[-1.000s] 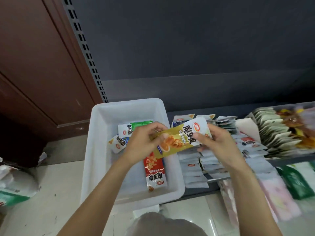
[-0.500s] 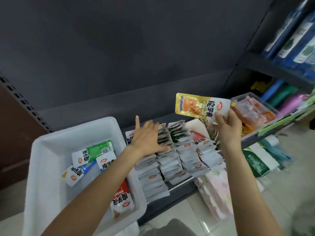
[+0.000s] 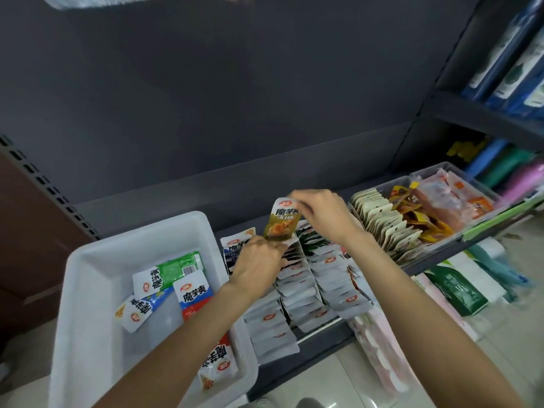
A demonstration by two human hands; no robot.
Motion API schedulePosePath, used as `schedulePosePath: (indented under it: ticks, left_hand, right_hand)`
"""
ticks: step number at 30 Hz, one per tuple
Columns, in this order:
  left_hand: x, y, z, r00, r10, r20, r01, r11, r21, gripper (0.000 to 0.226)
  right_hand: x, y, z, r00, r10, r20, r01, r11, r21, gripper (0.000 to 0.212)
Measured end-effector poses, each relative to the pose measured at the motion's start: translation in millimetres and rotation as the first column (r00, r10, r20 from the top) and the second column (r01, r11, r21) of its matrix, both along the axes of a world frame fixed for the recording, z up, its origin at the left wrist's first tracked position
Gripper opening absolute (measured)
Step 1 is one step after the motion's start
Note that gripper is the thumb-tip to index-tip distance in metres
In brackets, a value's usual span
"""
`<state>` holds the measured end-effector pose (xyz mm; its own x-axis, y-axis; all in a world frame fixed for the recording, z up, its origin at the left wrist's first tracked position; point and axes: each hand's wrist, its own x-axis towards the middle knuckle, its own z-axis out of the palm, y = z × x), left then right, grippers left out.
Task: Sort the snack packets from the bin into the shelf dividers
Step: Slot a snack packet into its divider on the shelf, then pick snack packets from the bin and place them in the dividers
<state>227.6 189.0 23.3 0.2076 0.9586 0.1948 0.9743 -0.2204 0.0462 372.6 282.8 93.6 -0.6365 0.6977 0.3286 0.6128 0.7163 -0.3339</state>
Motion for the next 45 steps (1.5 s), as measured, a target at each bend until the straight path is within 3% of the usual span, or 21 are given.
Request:
schedulePosePath:
  ticks: [4,7,12,15,18,20,23,25,26,29,31,32,34,38,41,43,45]
  left_hand:
    - [0,-2,1,0.999,0.016,-0.051,-0.015,1.0,0.023,0.01]
    - [0,0,-1,0.998,0.01,-0.064,-0.008,0.999,0.044,0.018]
    - [1,1,-6,0.997,-0.038,-0.065,0.046,0.992,0.116,0.028]
    - [3,-4,-3,0.998,-0.045,-0.05,0.053,0.983,0.178,0.036]
    - [-5,-16,1,0.997,-0.051,0.06,0.033,0.962,0.269,0.036]
    - [-18,-27,10,0.982,-0.058,0.178,-0.009,0.935,0.354,0.022]
    - [-49,-57,23,0.909,0.054,0.414,-0.27,0.833,0.484,0.019]
    - [-77,-79,23,0.824,0.172,0.54,-0.472,0.735,0.486,0.022]
    - [-92,-88,19,0.777,0.239,0.582,-0.552,0.703,0.448,0.024]
    - [-133,-109,-11,0.645,0.457,0.612,-0.698,0.678,0.229,0.02]
    - [-155,-118,-39,0.587,0.61,0.533,-0.725,0.689,0.009,0.016]
    - [-162,-122,-53,0.58,0.683,0.443,-0.714,0.689,-0.128,0.028]
    - [-170,-129,-75,0.581,0.773,0.255,-0.684,0.633,-0.361,0.051]
    - [-172,-136,-92,0.562,0.813,0.154,-0.678,0.559,-0.477,0.06]
    - [-169,-138,-93,0.596,0.798,0.091,-0.676,0.559,-0.48,0.057]
    - [-169,-139,-92,0.616,0.784,0.069,-0.667,0.567,-0.483,0.054]
    - [-169,-143,-91,0.599,0.791,0.126,-0.652,0.572,-0.497,0.049]
  right_hand:
    - [-20,-1,-17,0.973,0.045,0.229,-0.044,0.999,-0.007,0.024]
    - [-32,0,-23,0.962,0.038,0.272,-0.036,0.999,-0.01,0.028]
    - [-48,2,-31,0.832,0.002,0.555,-0.053,0.996,0.076,0.028]
    - [-47,2,-39,0.838,0.012,0.545,-0.038,0.999,0.037,0.024]
    - [-35,4,-40,0.954,-0.032,0.299,0.05,0.997,-0.05,0.017]
    - [-27,-5,-33,0.994,-0.094,-0.052,0.088,0.99,-0.107,0.016]
    - [-26,-45,-6,0.841,-0.201,-0.502,0.099,0.97,-0.224,0.013]
    - [-39,-76,12,0.711,-0.221,-0.668,0.005,0.951,-0.309,0.015]
    - [-49,-89,15,0.693,-0.189,-0.696,-0.044,0.952,-0.302,0.015]
    - [-94,-119,0,0.827,0.027,-0.561,-0.188,0.954,-0.231,0.017]
    - [-130,-132,-26,0.93,0.162,-0.33,-0.263,0.92,-0.291,0.021]
    - [-148,-136,-41,0.962,0.215,-0.169,-0.263,0.898,-0.354,0.026]
    - [-179,-140,-77,0.954,0.27,0.13,-0.185,0.872,-0.453,0.039]
    - [-213,-133,-132,0.835,0.158,0.527,0.106,0.894,-0.436,0.057]
    - [-223,-134,-148,0.775,0.1,0.624,0.15,0.931,-0.334,0.048]
    - [-226,-135,-151,0.809,0.078,0.583,0.14,0.937,-0.32,0.036]
    - [-226,-135,-149,0.892,0.087,0.444,0.098,0.921,-0.378,0.037]
